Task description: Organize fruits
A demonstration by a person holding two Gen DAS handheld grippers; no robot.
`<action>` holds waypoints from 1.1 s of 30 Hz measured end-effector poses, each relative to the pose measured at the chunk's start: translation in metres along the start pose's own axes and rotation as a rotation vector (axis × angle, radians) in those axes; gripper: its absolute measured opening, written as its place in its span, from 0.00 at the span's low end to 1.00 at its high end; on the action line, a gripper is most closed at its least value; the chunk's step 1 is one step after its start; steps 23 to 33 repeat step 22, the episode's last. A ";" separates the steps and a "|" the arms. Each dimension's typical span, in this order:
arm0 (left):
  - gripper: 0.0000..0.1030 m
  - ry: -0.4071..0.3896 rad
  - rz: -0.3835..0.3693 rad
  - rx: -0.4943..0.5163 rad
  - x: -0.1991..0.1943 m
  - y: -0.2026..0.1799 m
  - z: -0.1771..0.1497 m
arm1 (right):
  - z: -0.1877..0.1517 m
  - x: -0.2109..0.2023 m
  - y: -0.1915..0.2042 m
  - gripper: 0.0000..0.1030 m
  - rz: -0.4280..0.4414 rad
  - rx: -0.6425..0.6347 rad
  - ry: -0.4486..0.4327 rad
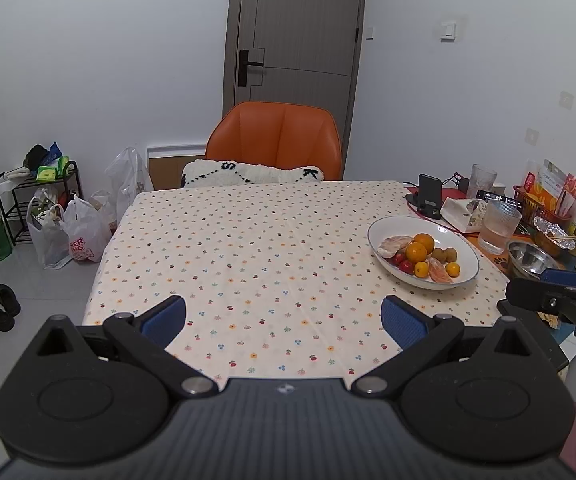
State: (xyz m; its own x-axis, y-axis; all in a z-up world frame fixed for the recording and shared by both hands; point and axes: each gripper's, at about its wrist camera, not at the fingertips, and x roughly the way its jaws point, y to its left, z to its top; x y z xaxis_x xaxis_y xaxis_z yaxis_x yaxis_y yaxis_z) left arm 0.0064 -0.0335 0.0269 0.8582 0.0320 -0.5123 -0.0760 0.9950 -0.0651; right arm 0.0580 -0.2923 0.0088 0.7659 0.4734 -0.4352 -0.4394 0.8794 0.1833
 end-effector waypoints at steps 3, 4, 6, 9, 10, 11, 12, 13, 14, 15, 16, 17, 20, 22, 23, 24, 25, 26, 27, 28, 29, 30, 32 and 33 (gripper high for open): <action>1.00 0.000 0.000 -0.001 0.000 0.000 0.000 | 0.000 0.000 0.000 1.00 0.001 -0.001 0.001; 1.00 0.001 0.000 -0.001 0.000 0.000 0.000 | 0.000 0.000 0.000 1.00 0.000 -0.001 0.002; 1.00 0.001 0.000 0.000 0.000 0.000 0.000 | 0.000 0.000 0.000 1.00 0.000 -0.002 0.002; 1.00 0.001 -0.001 -0.001 0.000 0.000 0.000 | 0.000 0.000 0.000 1.00 0.001 -0.001 0.001; 1.00 0.001 -0.001 -0.001 0.000 0.000 0.000 | 0.000 0.000 0.000 1.00 0.001 -0.002 0.001; 1.00 0.001 -0.001 -0.001 0.000 0.000 0.000 | 0.000 0.000 0.000 1.00 0.000 -0.002 0.002; 1.00 0.000 -0.001 0.001 0.000 0.000 -0.001 | -0.001 0.000 0.000 1.00 0.000 -0.002 0.003; 1.00 -0.001 -0.002 0.003 0.000 0.000 -0.001 | -0.001 0.001 0.000 1.00 0.000 -0.003 0.004; 1.00 0.000 -0.001 0.005 0.001 -0.001 -0.001 | -0.001 0.001 0.000 1.00 -0.001 -0.003 0.005; 1.00 0.001 0.003 0.007 0.002 -0.002 -0.002 | -0.002 0.002 0.000 1.00 -0.003 -0.002 0.007; 1.00 0.002 0.003 0.008 0.002 -0.002 -0.002 | -0.003 0.003 0.000 1.00 -0.005 -0.001 0.011; 1.00 0.003 0.001 0.010 0.003 -0.003 -0.002 | -0.003 0.004 0.000 1.00 -0.006 0.001 0.014; 1.00 0.006 -0.001 0.014 0.004 -0.004 -0.002 | -0.004 0.006 -0.001 1.00 -0.007 0.001 0.017; 1.00 0.007 -0.003 0.015 0.004 -0.004 -0.003 | -0.004 0.006 -0.001 1.00 -0.006 0.001 0.017; 1.00 0.007 -0.003 0.015 0.004 -0.004 -0.003 | -0.004 0.006 -0.001 1.00 -0.006 0.001 0.017; 1.00 0.007 -0.003 0.015 0.004 -0.004 -0.003 | -0.004 0.006 -0.001 1.00 -0.006 0.001 0.017; 1.00 0.007 -0.003 0.015 0.004 -0.004 -0.003 | -0.004 0.006 -0.001 1.00 -0.006 0.001 0.017; 1.00 0.007 -0.003 0.015 0.004 -0.004 -0.003 | -0.004 0.006 -0.001 1.00 -0.006 0.001 0.017; 1.00 0.007 -0.003 0.015 0.004 -0.004 -0.003 | -0.004 0.006 -0.001 1.00 -0.006 0.001 0.017; 1.00 0.007 -0.003 0.015 0.004 -0.004 -0.003 | -0.004 0.006 -0.001 1.00 -0.006 0.001 0.017; 1.00 0.007 -0.003 0.015 0.004 -0.004 -0.003 | -0.004 0.006 -0.001 1.00 -0.006 0.001 0.017; 1.00 0.007 -0.003 0.015 0.004 -0.004 -0.003 | -0.004 0.006 -0.001 1.00 -0.006 0.001 0.017; 1.00 0.007 -0.003 0.015 0.004 -0.004 -0.003 | -0.004 0.006 -0.001 1.00 -0.006 0.001 0.017; 1.00 0.007 -0.003 0.015 0.004 -0.004 -0.003 | -0.004 0.006 -0.001 1.00 -0.006 0.001 0.017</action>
